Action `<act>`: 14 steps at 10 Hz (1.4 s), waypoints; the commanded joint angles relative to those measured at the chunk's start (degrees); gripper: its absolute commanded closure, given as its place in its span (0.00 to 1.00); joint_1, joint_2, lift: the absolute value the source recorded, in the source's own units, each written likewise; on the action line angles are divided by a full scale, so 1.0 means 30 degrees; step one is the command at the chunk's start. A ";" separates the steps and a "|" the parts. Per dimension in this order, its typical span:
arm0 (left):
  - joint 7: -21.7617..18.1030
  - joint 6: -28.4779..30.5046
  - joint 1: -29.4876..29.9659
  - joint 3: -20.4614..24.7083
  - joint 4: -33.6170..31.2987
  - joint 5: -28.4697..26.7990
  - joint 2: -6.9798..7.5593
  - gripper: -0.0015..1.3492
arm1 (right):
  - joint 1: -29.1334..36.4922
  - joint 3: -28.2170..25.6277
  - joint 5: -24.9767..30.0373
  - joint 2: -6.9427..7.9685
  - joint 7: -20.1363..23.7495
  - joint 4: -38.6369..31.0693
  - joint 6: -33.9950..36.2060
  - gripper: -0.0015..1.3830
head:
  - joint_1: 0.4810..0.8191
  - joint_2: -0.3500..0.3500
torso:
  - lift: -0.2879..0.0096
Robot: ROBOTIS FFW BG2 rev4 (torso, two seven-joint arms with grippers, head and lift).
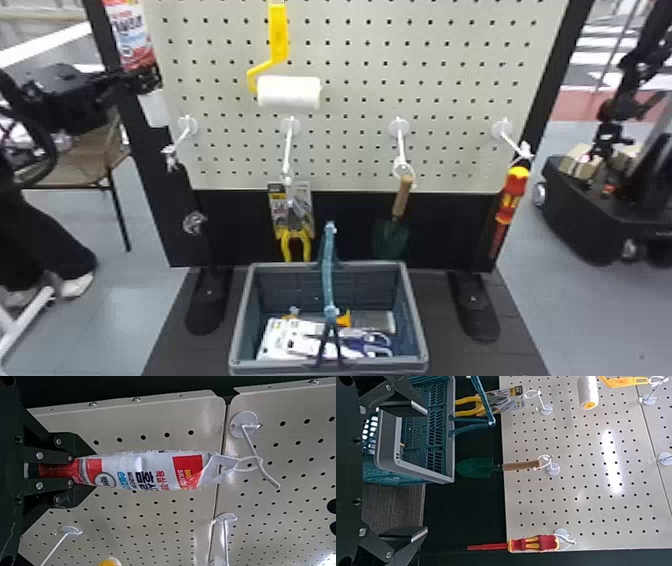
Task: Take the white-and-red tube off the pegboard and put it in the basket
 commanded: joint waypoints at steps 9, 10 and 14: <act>0.0000 -0.0263 0.0136 0.0249 -0.0269 0.0457 -0.0031 0.90 | -0.0010 0.0000 -0.0038 0.0000 0.0030 0.0141 0.0175 0.17 | 0.20 0.50 | 0.63; 0.0000 -0.0293 0.0423 0.0366 -0.0597 0.0428 -0.0089 0.90 | -0.0010 0.0000 -0.0038 0.0000 0.0030 0.0235 0.0204 0.17 | 0.20 0.50 | 0.63; 0.0469 -0.0439 0.1735 0.0923 -0.2659 0.0545 -0.0382 0.90 | -0.0010 0.0000 -0.0096 0.0000 0.0030 0.0328 0.0204 0.17 | 0.20 0.50 | 0.63</act>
